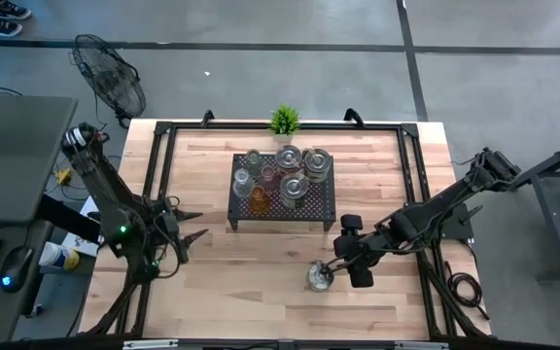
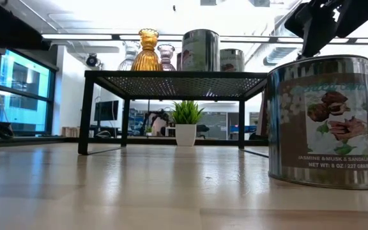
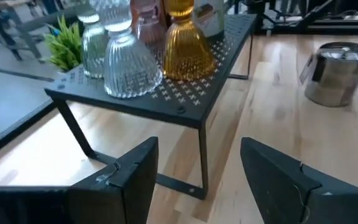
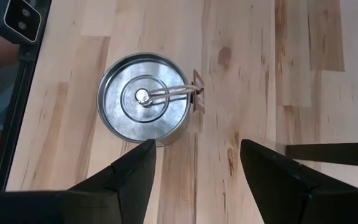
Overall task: Pick & Place candle stick holders
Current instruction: Put the brown scented candle on the shelf
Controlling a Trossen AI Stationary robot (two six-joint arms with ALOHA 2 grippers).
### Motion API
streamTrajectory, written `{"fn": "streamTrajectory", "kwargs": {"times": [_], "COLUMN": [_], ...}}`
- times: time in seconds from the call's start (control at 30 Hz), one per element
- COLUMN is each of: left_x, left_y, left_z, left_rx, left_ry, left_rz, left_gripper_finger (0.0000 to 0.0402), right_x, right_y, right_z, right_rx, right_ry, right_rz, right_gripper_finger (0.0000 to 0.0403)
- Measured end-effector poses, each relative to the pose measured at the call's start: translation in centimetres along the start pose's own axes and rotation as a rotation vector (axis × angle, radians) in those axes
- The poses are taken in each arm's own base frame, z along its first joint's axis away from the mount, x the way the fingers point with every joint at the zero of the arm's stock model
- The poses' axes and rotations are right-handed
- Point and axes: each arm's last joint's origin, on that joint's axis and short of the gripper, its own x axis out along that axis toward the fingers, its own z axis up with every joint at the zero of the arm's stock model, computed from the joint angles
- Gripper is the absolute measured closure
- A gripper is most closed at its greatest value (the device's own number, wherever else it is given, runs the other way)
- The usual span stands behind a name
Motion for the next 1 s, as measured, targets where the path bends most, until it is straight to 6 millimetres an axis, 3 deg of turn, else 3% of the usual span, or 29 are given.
{"fn": "streamTrajectory", "kwargs": {"times": [0.17, 0.33, 0.53, 0.77, 1.0], "left_x": [0.0, -0.1, 1.0, 3.3, 3.2], "left_y": [0.8, -0.4, -1.1, 1.8, 5.3], "left_z": [-0.3, 0.2, 1.3, 2.3, 2.0], "left_rx": [-0.069, -0.089, 0.047, 0.142, 0.141], "left_ry": [-0.030, -0.070, -0.240, -0.358, -0.341], "left_rz": [-0.077, -0.267, -0.489, -0.520, -0.485], "left_gripper_finger": [0.0180, 0.0180, 0.0180, 0.0180, 0.0180], "right_x": [0.0, 0.0, 0.1, 0.0, 0.0], "right_y": [0.0, -0.3, -0.3, -0.1, 0.1], "right_z": [0.2, 0.3, 0.7, 1.2, 1.2], "right_rx": [-0.008, -0.001, 0.011, 0.041, 0.075], "right_ry": [-0.020, -0.029, -0.063, -0.101, -0.096], "right_rz": [-0.010, -0.015, -0.008, 0.031, 0.074], "right_gripper_finger": [0.0176, 0.0176, 0.0176, 0.0176, 0.0176]}}
